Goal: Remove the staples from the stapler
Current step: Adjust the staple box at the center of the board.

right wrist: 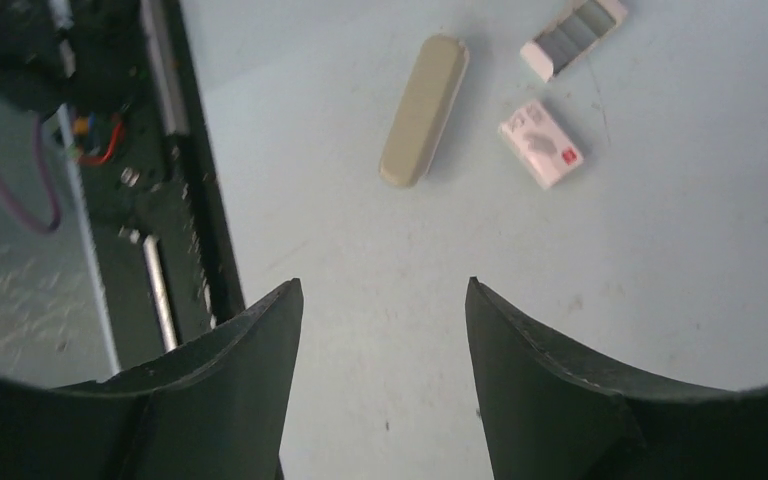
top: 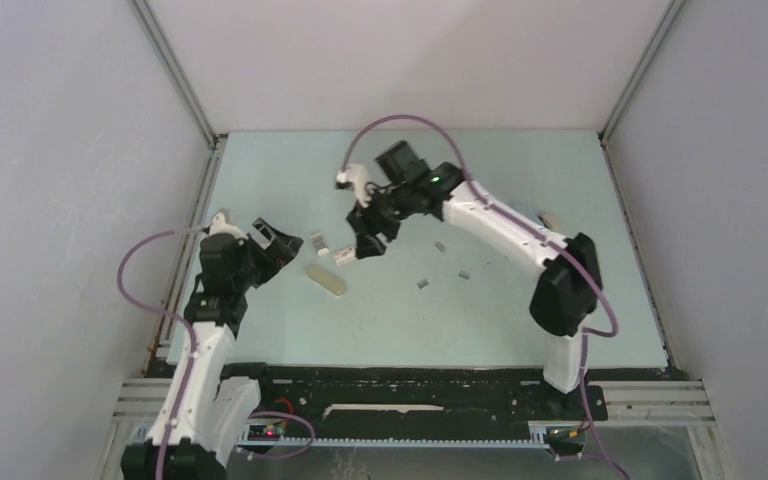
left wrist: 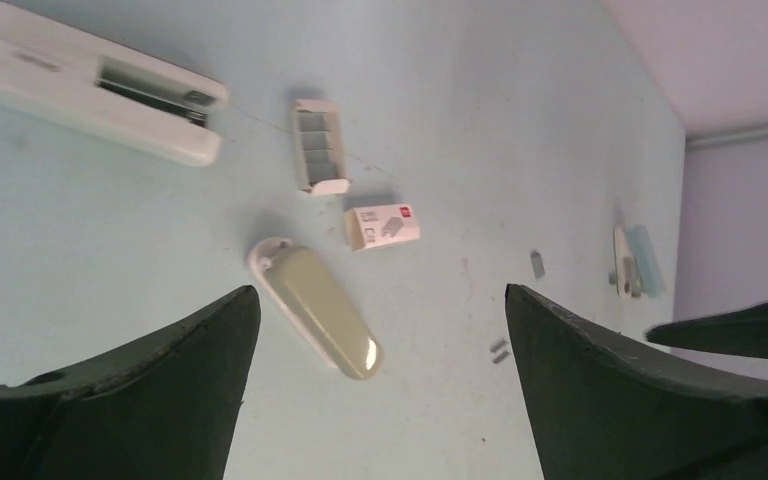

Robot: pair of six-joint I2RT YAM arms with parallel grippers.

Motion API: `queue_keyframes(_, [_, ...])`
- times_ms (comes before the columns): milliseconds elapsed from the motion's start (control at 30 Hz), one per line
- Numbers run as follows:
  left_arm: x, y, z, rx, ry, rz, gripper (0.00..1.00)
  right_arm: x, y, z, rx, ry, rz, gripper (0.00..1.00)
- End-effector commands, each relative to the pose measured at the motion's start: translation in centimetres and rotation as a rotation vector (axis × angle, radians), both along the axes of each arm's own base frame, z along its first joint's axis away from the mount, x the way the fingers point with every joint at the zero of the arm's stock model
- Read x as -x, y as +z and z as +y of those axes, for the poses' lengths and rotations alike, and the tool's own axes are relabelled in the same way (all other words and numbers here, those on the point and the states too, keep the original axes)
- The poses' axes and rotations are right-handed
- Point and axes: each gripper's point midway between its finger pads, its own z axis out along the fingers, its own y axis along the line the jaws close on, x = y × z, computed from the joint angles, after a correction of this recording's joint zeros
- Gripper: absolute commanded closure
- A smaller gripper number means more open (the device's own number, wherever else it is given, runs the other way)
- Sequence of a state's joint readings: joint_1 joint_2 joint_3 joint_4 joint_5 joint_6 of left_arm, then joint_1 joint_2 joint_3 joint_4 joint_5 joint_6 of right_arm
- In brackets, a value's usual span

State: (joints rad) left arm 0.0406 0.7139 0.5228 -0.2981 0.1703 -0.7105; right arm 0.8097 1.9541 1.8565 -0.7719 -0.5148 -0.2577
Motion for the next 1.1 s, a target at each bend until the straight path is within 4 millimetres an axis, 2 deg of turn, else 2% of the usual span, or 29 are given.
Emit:
queue_keyframes(0, [-2.3, 4.2, -2.7, 0.039, -0.189, -0.079, 0.04, 2.8, 1.1, -5.1, -0.097, 0.198, 0.091, 0.3])
queue_keyframes(100, [-3.4, 4.2, -3.3, -0.015, -0.237, -0.035, 0.07, 2.9, 0.6, -7.9, -0.116, 0.191, 0.085, 0.3])
queue_keyframes(200, [-4.5, 2.9, -3.8, -0.134, -0.287, 0.068, 0.12, 2.4, 0.9, -10.0, -0.155, 0.154, 0.064, 0.29])
queue_keyframes(367, [-6.3, -0.6, -5.4, -0.352, -0.443, 0.26, 0.21, 1.7, 2.2, -12.2, -0.255, 0.124, 0.087, 0.28])
queue_keyframes(567, [-7.9, -3.2, -5.6, -0.503, -0.53, 0.378, 0.22, 1.9, 2.7, -13.8, -0.326, 0.126, 0.106, 0.28])
queue_keyframes(733, [-9.5, -3.7, -5.2, -0.491, -0.443, 0.406, 0.23, 2.3, 2.3, -14.5, -0.342, 0.125, 0.096, 0.28])
queue_keyframes(833, [-10.6, -3.7, -4.4, -0.461, -0.299, 0.399, 0.22, 2.0, 2.1, -14.8, -0.352, 0.112, 0.107, 0.28])
queue_keyframes(1067, [-11.8, -4.2, -5.1, -0.324, -0.154, 0.358, 0.22, 1.3, 1.7, -14.9, -0.358, 0.09, 0.129, 0.28])
